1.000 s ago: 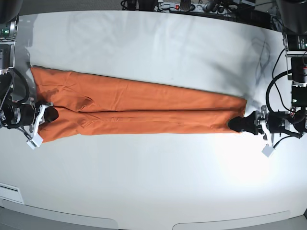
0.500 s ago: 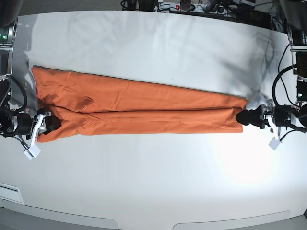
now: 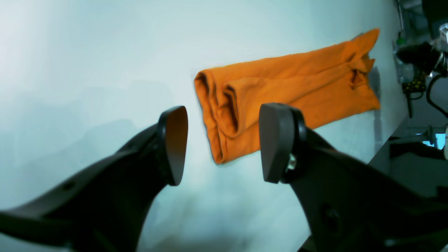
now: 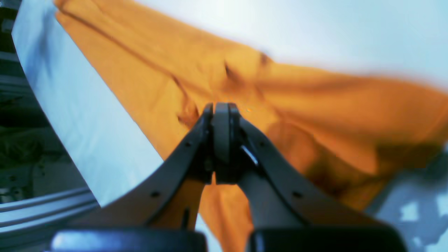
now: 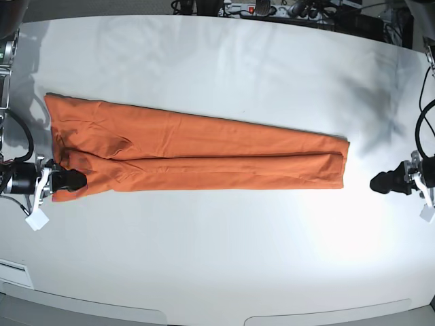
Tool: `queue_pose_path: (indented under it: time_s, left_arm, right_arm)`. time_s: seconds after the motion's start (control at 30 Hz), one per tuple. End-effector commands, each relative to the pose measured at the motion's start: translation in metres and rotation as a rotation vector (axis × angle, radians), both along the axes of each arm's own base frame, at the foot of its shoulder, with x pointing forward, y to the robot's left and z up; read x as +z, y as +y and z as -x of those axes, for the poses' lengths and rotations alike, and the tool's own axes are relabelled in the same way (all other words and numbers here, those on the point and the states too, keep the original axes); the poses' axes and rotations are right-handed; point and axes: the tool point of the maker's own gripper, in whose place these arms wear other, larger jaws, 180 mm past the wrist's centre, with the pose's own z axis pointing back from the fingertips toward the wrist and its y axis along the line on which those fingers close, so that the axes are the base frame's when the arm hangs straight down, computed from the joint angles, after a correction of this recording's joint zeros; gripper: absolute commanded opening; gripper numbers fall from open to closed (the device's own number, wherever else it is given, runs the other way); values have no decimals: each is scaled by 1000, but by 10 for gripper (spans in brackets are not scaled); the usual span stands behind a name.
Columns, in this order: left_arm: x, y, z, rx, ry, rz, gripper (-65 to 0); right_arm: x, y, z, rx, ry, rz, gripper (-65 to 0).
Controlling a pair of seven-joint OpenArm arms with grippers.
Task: Fold the T-shirt properly
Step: 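Release the folded shirt and lift both grippers away, then grasp both ends of the folded strip with both grippers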
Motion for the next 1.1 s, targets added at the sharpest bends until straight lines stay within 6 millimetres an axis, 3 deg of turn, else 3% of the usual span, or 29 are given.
queue_pose_path:
  time_s: [0.0,0.1,0.17,0.4,0.47,0.63,0.87,1.07]
  left_arm:
    - [15,8,-3,15,-40,5,-306]
    - [3,9,7,44,-22,38,-306]
    - [-5,7,12,57,-13,61,-306]
    - [-25,-16,18,68,-7,155,-306]
    - [-28,-23,17,58,-13,168,-306]
    - [-41,-18,15,51,26,62,-305]
    - [-44,-13,2,103,3,22,-305]
    - [-65,-44,-5,91,13,47,-305]
  right_arm:
    - [13,-6,-4,-10,-36,-8,-650]
    - [3,-14,8,-42,-11,-19,-650]
    - [8,-26,8,-92,-30,-33,-650]
    - [70,-100,-2,-335,-229,-85,-650]
    - [79,-115,1,-359,-244,-62,-650]
    - [87,-126,3,-364,-251,-25,-650]
    - [89,-129,4,-366,-253,-16,-650]
    - [89,-129,4,-366,-253,-15,-650]
